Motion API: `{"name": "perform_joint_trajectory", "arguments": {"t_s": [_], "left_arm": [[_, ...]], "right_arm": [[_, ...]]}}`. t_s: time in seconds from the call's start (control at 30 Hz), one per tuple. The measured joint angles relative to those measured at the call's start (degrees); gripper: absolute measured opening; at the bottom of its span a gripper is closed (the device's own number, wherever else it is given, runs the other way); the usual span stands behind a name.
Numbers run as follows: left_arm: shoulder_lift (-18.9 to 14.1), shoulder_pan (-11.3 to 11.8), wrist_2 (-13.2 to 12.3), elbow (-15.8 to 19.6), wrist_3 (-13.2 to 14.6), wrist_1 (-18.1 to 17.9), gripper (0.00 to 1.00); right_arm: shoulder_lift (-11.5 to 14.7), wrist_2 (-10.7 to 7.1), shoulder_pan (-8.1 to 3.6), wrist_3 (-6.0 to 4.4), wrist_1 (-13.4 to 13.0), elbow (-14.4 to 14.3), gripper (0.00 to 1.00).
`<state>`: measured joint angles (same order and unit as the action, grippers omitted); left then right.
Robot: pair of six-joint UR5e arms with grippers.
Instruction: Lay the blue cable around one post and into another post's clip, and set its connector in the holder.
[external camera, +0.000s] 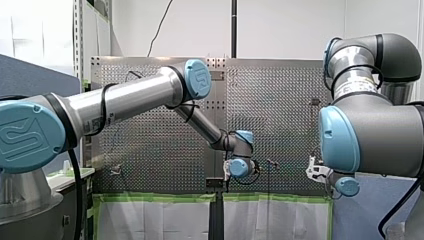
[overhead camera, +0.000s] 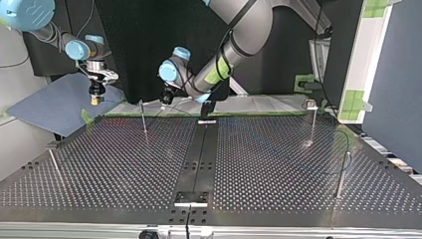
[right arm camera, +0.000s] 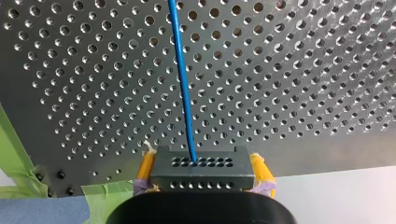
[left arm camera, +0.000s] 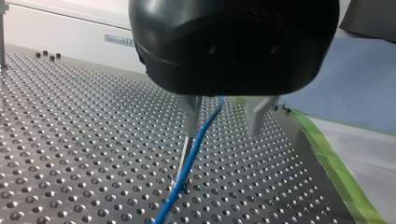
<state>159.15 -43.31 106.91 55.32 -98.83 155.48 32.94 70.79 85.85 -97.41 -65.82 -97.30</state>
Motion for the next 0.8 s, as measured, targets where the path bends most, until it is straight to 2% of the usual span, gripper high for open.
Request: {"name": "perform_joint_trajectory", "arguments": {"t_s": [0.1, 0.13, 0.3, 0.53, 0.8], "left_arm": [[-0.02, -0.15, 0.47, 0.01, -0.03, 0.01, 0.84], [-0.02, -0.18, 0.56, 0.02, -0.03, 0.01, 1.00], [-0.31, -0.93, 0.51, 0.03, 0.65, 0.29, 1.00], [-1.56, -2.57, -0.77, 1.50, 2.38, 0.33, 1.00], [-2.67, -2.70, -0.03, 3.94, 2.24, 0.30, 1.00]], "right_arm": [[-0.01, -0.02, 0.04, 0.04, 0.05, -0.01, 0.00], [-0.01, -0.02, 0.06, 0.07, 0.05, -0.01, 0.00], [0.00, -0.53, 0.55, 0.44, -0.07, 0.01, 0.00], [-0.01, -2.84, 1.97, 0.71, 0.08, 0.36, 0.00], [-0.01, -2.94, 2.19, 0.66, 0.63, 0.54, 0.00]]}}
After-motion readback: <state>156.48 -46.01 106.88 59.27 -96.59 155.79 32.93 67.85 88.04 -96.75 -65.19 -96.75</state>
